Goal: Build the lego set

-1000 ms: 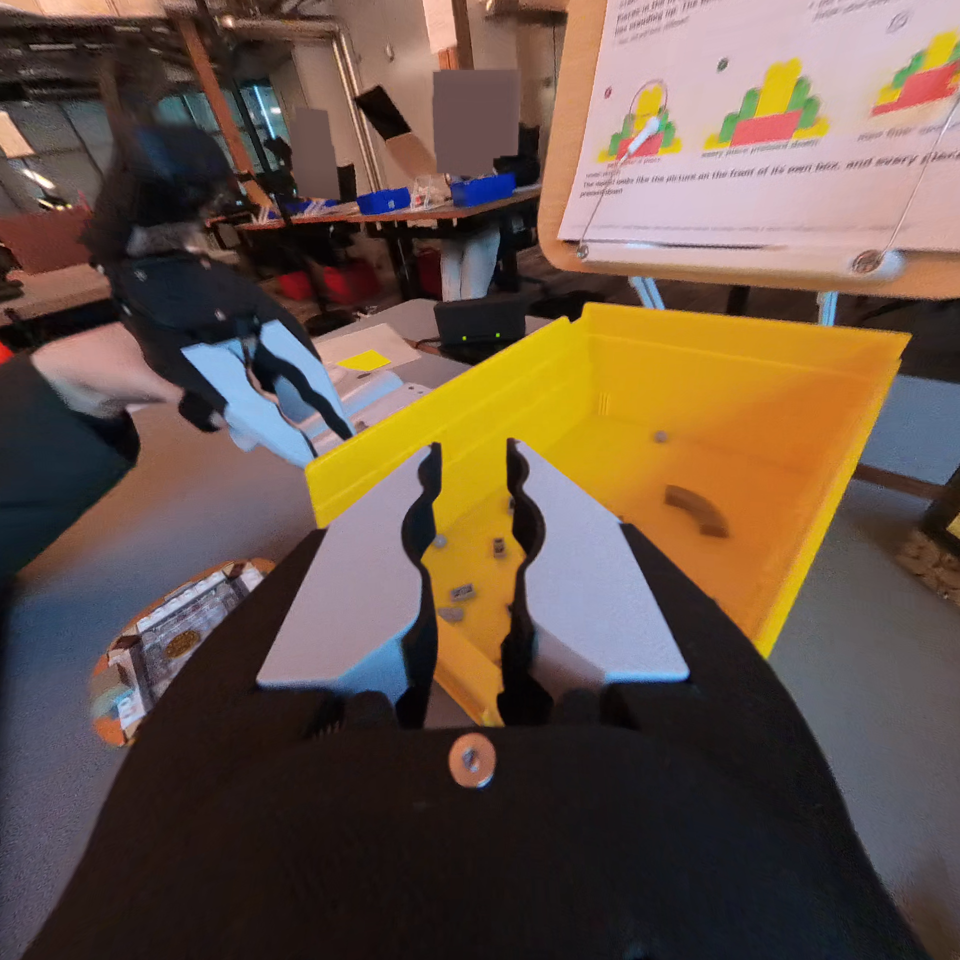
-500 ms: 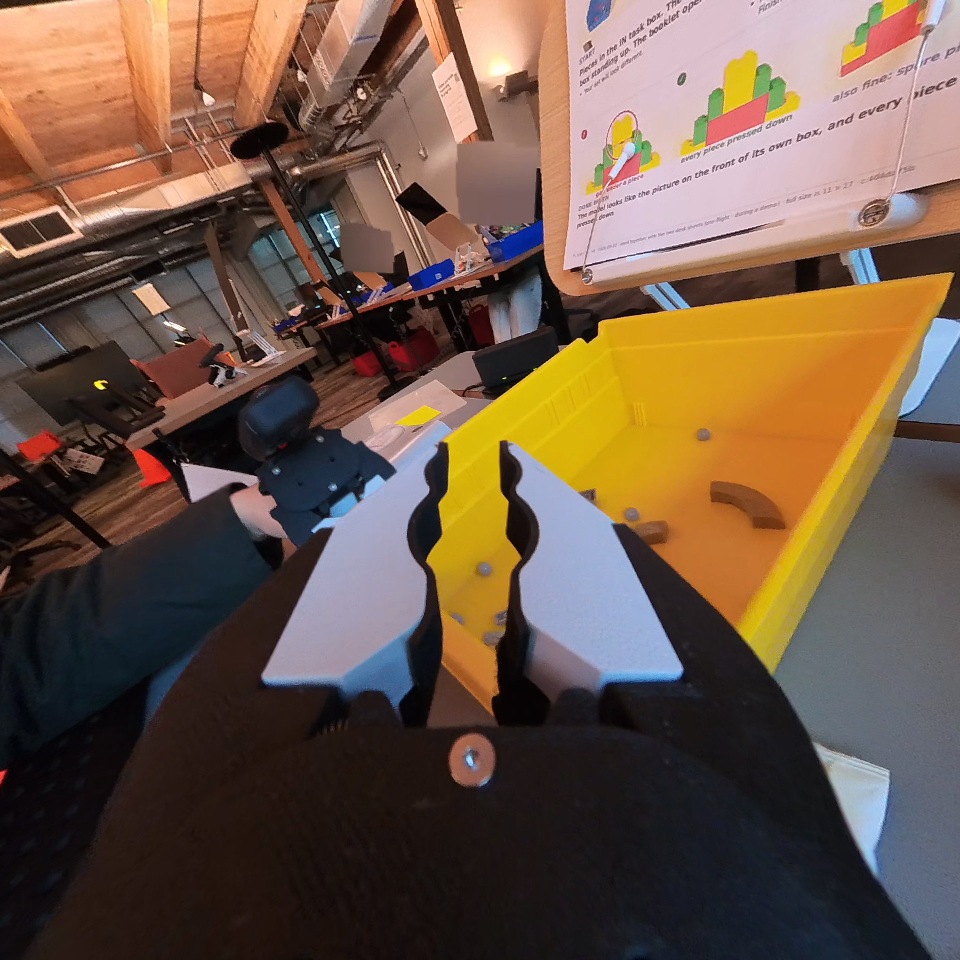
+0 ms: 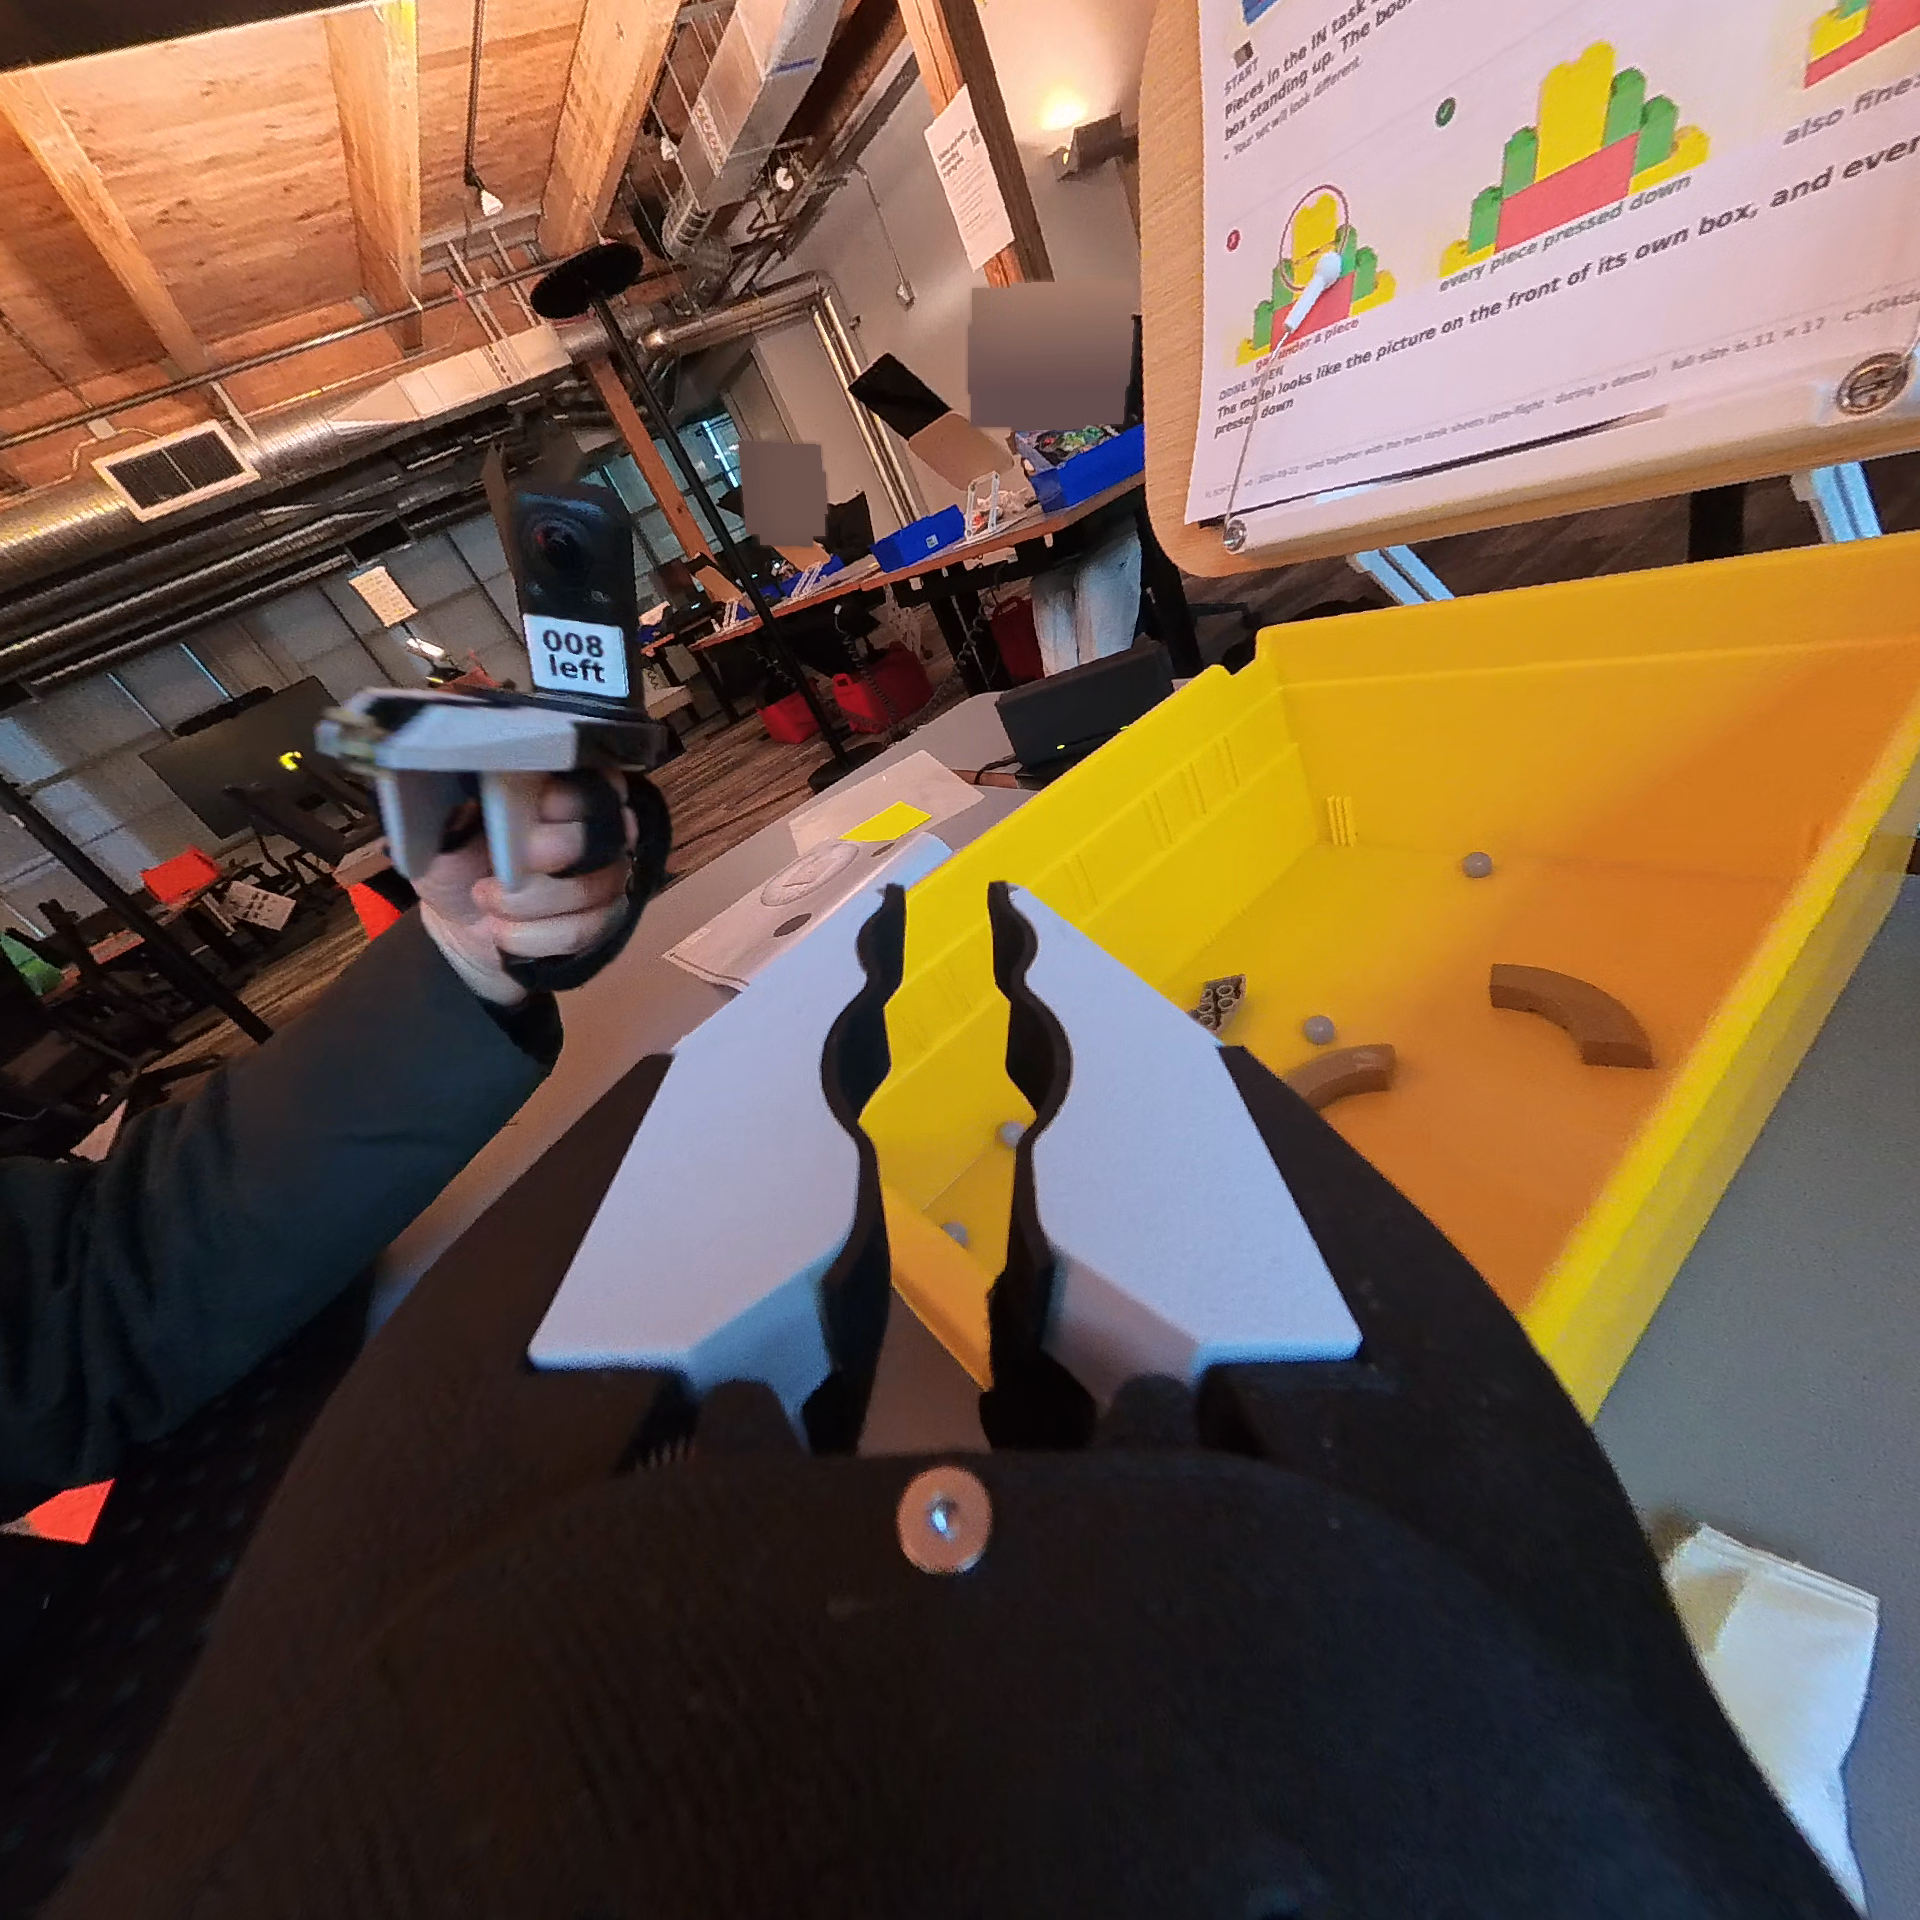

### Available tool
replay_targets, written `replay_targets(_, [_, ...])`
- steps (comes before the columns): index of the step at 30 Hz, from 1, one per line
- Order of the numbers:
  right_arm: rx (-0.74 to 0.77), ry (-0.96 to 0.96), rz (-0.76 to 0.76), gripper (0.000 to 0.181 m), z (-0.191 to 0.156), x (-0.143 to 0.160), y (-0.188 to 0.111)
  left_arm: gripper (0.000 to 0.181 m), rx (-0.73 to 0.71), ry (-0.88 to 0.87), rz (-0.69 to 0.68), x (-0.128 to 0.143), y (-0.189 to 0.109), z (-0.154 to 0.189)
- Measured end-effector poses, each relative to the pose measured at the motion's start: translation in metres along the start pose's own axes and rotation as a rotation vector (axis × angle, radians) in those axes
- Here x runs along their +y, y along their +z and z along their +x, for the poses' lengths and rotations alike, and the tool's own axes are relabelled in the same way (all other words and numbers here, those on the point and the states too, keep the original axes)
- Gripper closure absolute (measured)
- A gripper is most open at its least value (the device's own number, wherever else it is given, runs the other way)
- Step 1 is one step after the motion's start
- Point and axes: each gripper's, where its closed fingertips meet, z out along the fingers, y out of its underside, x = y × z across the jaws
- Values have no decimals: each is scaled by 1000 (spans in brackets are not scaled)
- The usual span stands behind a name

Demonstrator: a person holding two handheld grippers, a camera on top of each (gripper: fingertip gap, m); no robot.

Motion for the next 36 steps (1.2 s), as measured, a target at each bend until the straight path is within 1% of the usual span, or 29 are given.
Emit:
replay_targets(2, [-3, -2, -6, 167, -1, 1, 1, 175, 125, -11, 23, -2, 8, 17])
replay_targets(4, [-7, -5, -12, 167, -1, 2, 1, 175, 184, -31, 40, -4, 15, 23])
replay_targets(5, [-7, -7, -15, 167, -2, 3, 1, 175, 182, -43, 43, -4, 18, 22])
replay_targets(6, [-6, -10, -17, 167, -1, 3, 1, 175, 124, -52, 30, -1, 23, 11])
replay_targets(7, [-2, -15, -16, 168, -1, 2, 1, 176, -6, -54, -7, 5, 27, -9])
replay_targets(9, [6, -23, -9, 168, 0, 0, -1, 176, -370, -46, -94, 21, 25, -66])
replay_targets(10, [7, -24, -4, 168, 0, -2, -2, 175, -494, -60, -91, 23, 20, -86])
replay_targets(11, [8, -24, 1, 167, 0, -3, -2, 175, -533, -74, -59, 21, 19, -95])
replay_targets(12, [9, -22, 5, 167, 1, -4, -3, 167, -552, -94, -18, 18, 18, -100])
replay_targets(13, [9, -18, 7, 167, 1, -5, -4, 148, -594, -110, 2, 17, 15, -108])
replay_targets(14, [9, -14, 8, 167, 1, -5, -4, 131, -648, -108, -12, 19, 9, -116])
replay_targets(15, [9, -11, 9, 167, 2, -5, -4, 125, -703, -82, -40, 21, 3, -122])
replay_targets(17, [8, -11, 11, 167, 2, -6, -4, 119, -806, -13, -70, 19, -11, -129])
replay_targets(19, [7, -15, 8, 167, 1, -6, -4, 120, -840, 12, -73, 14, -19, -126])
replay_targets(21, [2, -23, 6, 167, -1, -5, -4, 126, -844, 23, -95, 11, -23, -119])
replay_targets(22, [-4, -30, 4, 167, -3, -5, -3, 133, -830, 31, -117, 11, -23, -112])
replay_targets(24, [-31, -61, -8, 167, -10, -3, -1, 144, -799, 41, -186, 13, -22, -97])
replay_targets(26, [-98, -112, -38, 167, -26, 2, 3, 145, -811, 55, -282, 20, -27, -84])
replay_targets(27, [-149, -144, -68, 167, -38, 8, 6, 144, -820, 51, -352, 29, -31, -79])
replay_targets(29, [-260, -223, -149, 167, -64, 26, 12, 146, -845, 52, -507, 49, -42, -71])
replay_targets(32, [-409, -369, -334, 170, -97, 69, 14, 153, -886, 99, -690, 70, -57, -66])
replay_targets(34, [-494, -447, -449, 170, -112, 97, 10, 155, -871, 121, -764, 80, -58, -61])
replay_targets(36, [-614, -456, -538, 168, -131, 118, 1, 154, -847, 151, -809, 86, -55, -56])
